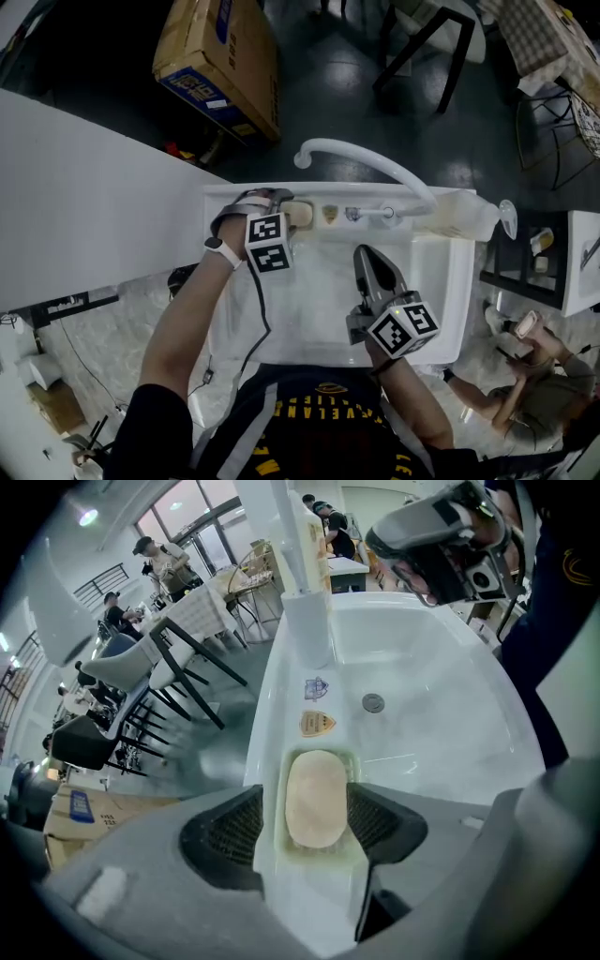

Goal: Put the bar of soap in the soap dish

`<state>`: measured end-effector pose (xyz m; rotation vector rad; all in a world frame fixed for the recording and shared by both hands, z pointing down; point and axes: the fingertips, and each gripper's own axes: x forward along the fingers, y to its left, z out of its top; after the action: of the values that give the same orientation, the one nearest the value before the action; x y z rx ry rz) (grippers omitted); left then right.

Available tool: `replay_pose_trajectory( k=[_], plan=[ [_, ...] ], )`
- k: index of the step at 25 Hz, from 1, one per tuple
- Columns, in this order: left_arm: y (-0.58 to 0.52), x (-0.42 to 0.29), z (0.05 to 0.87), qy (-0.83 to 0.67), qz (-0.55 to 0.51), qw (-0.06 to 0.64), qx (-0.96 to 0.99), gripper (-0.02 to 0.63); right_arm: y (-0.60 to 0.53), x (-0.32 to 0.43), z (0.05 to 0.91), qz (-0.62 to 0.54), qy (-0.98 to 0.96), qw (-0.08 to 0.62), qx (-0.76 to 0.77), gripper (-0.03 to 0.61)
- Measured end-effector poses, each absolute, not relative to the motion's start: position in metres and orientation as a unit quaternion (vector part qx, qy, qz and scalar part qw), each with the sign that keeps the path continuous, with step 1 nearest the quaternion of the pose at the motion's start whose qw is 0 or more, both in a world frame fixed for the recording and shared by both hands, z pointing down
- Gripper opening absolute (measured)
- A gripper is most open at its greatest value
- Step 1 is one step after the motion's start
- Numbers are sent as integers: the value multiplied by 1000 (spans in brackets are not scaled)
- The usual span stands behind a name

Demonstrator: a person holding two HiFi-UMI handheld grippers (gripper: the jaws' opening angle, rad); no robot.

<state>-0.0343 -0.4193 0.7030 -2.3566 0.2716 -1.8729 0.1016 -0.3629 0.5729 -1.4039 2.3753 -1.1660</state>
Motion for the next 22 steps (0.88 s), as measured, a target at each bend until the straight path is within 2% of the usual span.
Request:
replay_pose_trajectory(
  k=[13, 22],
  plan=[
    [-411, -46, 620, 250, -497, 65, -828, 285, -347, 92, 551, -362, 801, 77, -471, 5],
    [-364, -49, 544, 338, -361, 28, -869, 284, -333, 77, 507, -287, 825, 69, -482, 6]
  ],
)
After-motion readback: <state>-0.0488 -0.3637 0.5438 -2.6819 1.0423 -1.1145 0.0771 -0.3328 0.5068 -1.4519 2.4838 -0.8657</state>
